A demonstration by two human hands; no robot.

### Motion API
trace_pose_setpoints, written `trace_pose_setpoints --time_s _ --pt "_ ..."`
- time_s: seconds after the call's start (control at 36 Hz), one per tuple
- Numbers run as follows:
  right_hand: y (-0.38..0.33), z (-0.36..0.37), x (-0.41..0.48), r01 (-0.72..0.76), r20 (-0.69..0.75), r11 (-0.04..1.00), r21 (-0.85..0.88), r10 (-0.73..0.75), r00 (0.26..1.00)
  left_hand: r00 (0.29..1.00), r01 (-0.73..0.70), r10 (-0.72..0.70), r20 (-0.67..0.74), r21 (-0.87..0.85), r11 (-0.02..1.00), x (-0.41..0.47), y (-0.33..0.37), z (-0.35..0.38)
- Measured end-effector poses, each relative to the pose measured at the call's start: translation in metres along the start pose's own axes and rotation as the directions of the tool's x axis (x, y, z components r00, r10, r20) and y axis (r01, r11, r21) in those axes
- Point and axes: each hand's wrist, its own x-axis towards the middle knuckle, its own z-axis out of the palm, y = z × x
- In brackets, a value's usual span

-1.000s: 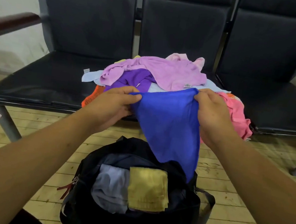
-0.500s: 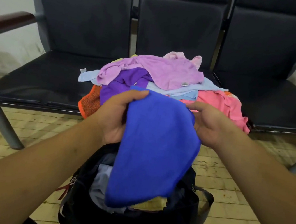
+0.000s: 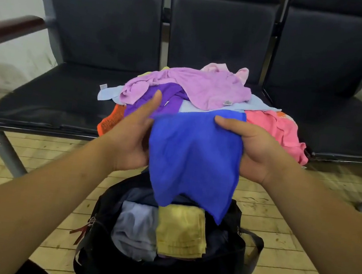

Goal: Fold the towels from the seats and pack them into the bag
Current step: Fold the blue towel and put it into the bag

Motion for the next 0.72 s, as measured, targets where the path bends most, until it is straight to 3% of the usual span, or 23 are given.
trace_pose_setpoints --time_s 0.08,0.14,0.25,0.39,0.5,0.72 --pt "-0.004 -0.001 0.000 0.006 -0.085 1.000 -0.016 -0.008 0.996 0.995 0.044 -0.058 0.078 0.172 0.984 0.001 -0.010 -0.004" --pt "-0.006 -0.004 0.000 -0.023 -0.151 0.998 -0.053 0.015 0.988 0.998 0.016 -0.028 0.047 0.238 0.971 0.005 -0.015 -0.005" --pt "-0.012 -0.011 -0.002 -0.052 -0.224 0.990 -0.134 0.021 0.974 0.996 -0.066 0.073 -0.050 0.132 0.989 0.007 -0.013 0.001" --pt "-0.013 -0.014 -0.007 0.008 -0.135 0.998 0.055 0.000 0.991 0.986 -0.134 0.138 -0.093 0.052 0.990 0.008 -0.010 0.009" --pt "-0.006 -0.013 -0.009 -0.065 -0.021 0.998 -0.027 0.064 0.998 0.981 -0.170 0.174 -0.080 0.055 0.984 0.009 -0.007 0.009" --pt "-0.002 -0.017 0.001 0.034 -0.191 0.985 -0.169 -0.067 0.979 0.964 -0.184 0.232 -0.132 0.303 0.935 0.016 -0.005 -0.011"
